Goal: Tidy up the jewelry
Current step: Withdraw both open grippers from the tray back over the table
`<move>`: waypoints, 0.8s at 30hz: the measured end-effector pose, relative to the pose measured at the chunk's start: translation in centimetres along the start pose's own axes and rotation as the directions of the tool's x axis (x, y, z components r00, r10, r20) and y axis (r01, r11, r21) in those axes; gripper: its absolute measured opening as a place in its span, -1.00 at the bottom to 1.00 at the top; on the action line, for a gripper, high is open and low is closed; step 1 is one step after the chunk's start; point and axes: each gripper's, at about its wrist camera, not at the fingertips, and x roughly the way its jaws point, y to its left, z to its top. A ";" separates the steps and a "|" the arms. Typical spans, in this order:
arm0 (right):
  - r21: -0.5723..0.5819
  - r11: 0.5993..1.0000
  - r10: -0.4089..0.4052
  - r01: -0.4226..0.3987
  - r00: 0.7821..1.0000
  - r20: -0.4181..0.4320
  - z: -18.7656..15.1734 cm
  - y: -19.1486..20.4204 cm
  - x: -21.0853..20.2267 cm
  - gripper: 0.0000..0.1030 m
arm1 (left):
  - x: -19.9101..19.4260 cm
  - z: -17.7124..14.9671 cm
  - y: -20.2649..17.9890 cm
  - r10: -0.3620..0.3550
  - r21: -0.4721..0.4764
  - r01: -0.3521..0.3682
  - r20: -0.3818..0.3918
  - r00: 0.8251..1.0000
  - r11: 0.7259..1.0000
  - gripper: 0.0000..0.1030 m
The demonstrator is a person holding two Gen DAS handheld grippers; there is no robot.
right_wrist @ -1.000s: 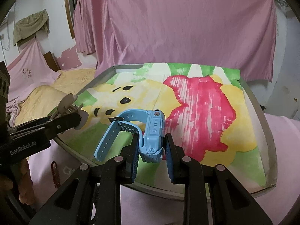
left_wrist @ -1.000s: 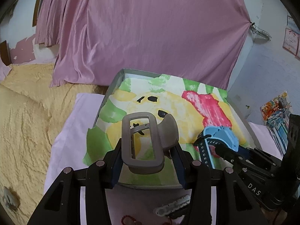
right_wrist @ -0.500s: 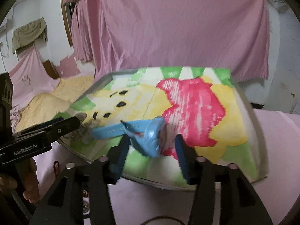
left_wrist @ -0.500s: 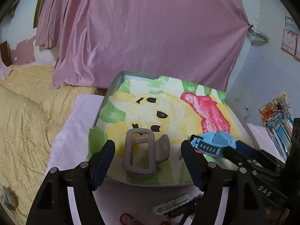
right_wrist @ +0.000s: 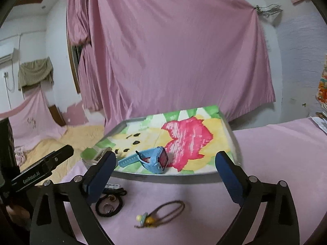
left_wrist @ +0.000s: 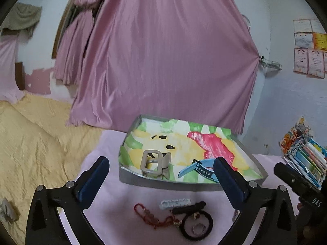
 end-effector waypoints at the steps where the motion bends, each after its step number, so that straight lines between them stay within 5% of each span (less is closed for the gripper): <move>1: 0.002 1.000 -0.001 0.001 1.000 0.018 -0.3 -0.1 -0.7 0.88 | -0.6 -0.2 0.0 0.003 0.002 -0.003 0.012 1.000 1.000 0.99; 13: -0.065 0.998 -0.019 0.025 0.996 0.091 -3.2 1.2 -5.0 0.92 | -5.9 -3.2 0.4 0.034 0.075 -0.041 0.093 0.995 0.996 0.99; 24: -0.117 0.992 -0.040 0.039 0.999 -0.009 -5.2 1.9 -5.2 0.93 | -6.4 -5.2 1.6 0.046 0.134 -0.050 0.034 0.998 0.990 0.99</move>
